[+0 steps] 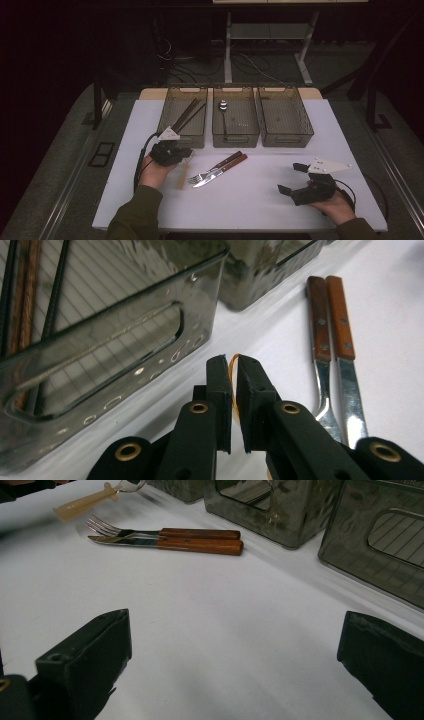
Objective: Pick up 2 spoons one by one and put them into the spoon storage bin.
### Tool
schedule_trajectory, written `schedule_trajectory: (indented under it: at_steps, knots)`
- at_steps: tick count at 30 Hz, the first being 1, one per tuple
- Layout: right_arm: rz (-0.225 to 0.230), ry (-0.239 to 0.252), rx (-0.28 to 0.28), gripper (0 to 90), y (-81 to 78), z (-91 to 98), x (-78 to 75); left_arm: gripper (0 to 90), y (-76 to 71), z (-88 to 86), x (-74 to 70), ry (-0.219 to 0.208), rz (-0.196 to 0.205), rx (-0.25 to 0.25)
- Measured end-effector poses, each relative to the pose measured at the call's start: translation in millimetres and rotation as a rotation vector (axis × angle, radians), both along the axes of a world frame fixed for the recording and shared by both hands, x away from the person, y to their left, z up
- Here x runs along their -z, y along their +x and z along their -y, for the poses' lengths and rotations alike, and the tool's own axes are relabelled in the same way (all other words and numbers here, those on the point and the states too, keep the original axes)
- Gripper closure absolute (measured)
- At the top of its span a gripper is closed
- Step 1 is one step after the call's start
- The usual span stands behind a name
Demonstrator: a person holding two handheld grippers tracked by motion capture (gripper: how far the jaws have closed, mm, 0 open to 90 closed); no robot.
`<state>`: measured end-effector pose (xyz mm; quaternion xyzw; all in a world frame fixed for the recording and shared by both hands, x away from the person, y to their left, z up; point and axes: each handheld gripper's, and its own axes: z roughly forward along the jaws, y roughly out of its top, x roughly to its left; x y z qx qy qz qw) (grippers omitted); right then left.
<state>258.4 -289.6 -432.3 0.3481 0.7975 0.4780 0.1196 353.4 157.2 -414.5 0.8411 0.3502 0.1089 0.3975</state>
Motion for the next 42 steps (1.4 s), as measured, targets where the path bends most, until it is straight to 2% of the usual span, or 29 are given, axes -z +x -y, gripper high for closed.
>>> schedule_trajectory:
  at_steps: [5, 9, 16, 28, 42]
  knots:
    - [-0.001, -0.001, 0.001, 1.2, 0.2, 0.0, 0.1, 84.5, -1.8, 2.3, -7.3, -0.005, 0.025, 0.021]
    - [-0.002, 0.000, 0.002, 1.2, 0.3, 0.2, 0.1, 84.5, -2.1, 4.7, -13.8, -0.027, 0.046, 0.039]
    - [-0.005, 0.001, 0.005, 1.2, 0.7, 0.4, 0.2, 84.6, 1.2, 13.5, -24.8, -0.035, 0.061, 0.080]
    - [-0.006, 0.004, 0.006, 1.2, 0.4, 1.0, 0.1, 84.5, 16.1, 34.9, -50.7, -0.044, 0.110, 0.127]
    - [-0.005, 0.004, 0.005, 1.2, 0.4, 1.0, 0.2, 84.5, 35.6, 54.0, -69.3, -0.047, 0.146, 0.138]
